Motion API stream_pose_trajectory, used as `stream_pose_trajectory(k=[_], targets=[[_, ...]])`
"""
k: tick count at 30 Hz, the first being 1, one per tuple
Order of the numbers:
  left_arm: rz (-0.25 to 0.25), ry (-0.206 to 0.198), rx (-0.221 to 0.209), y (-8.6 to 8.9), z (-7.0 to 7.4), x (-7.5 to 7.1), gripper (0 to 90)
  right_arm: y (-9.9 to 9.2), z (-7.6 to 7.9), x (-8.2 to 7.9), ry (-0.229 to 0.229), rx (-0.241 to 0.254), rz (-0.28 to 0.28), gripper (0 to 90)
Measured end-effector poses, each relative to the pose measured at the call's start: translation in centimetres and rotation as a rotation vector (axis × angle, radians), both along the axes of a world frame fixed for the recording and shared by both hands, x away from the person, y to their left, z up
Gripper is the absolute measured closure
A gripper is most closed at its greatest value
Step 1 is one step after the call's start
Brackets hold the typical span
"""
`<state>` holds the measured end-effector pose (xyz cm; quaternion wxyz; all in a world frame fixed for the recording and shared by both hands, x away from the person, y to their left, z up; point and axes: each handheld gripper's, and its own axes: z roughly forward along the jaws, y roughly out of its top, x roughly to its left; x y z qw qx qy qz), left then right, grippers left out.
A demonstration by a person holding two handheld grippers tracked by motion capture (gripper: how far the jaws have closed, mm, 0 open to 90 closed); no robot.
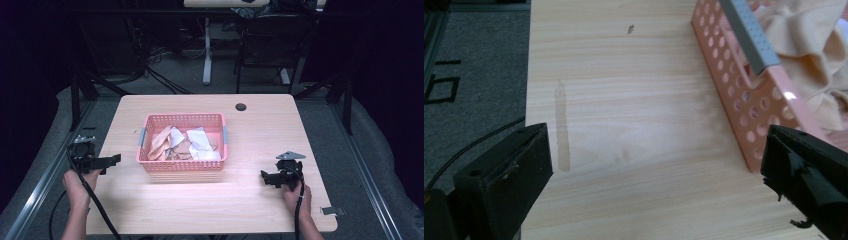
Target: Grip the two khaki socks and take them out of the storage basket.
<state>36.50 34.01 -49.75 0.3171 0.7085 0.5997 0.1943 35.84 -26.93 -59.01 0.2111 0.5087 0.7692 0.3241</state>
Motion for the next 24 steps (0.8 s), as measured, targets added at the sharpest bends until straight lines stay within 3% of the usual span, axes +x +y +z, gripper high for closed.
stream_pose_trajectory(k=[7, 13, 17, 24], targets=[[-0.044, 0.030, -0.011, -1.1, 2.6, 1.1, 0.4, 0.0, 0.0, 0.0, 0.000, 0.001, 0.002, 0.0], [-0.099, 0.037, 0.018, -2.9, 4.9, 2.3, 0.4, 0.0, 0.0, 0.0, -0.001, 0.000, 0.000, 0.0], [-0.107, 0.049, 0.018, -3.8, 6.2, 2.9, 0.3, 0.0, 0.0, 0.0, -0.002, 0.000, 0.003, 0.0], [-0.171, 0.086, 0.060, -6.4, 7.5, 4.3, 0.1, 0.0, 0.0, 0.0, -0.003, 0.000, 0.004, 0.0]])
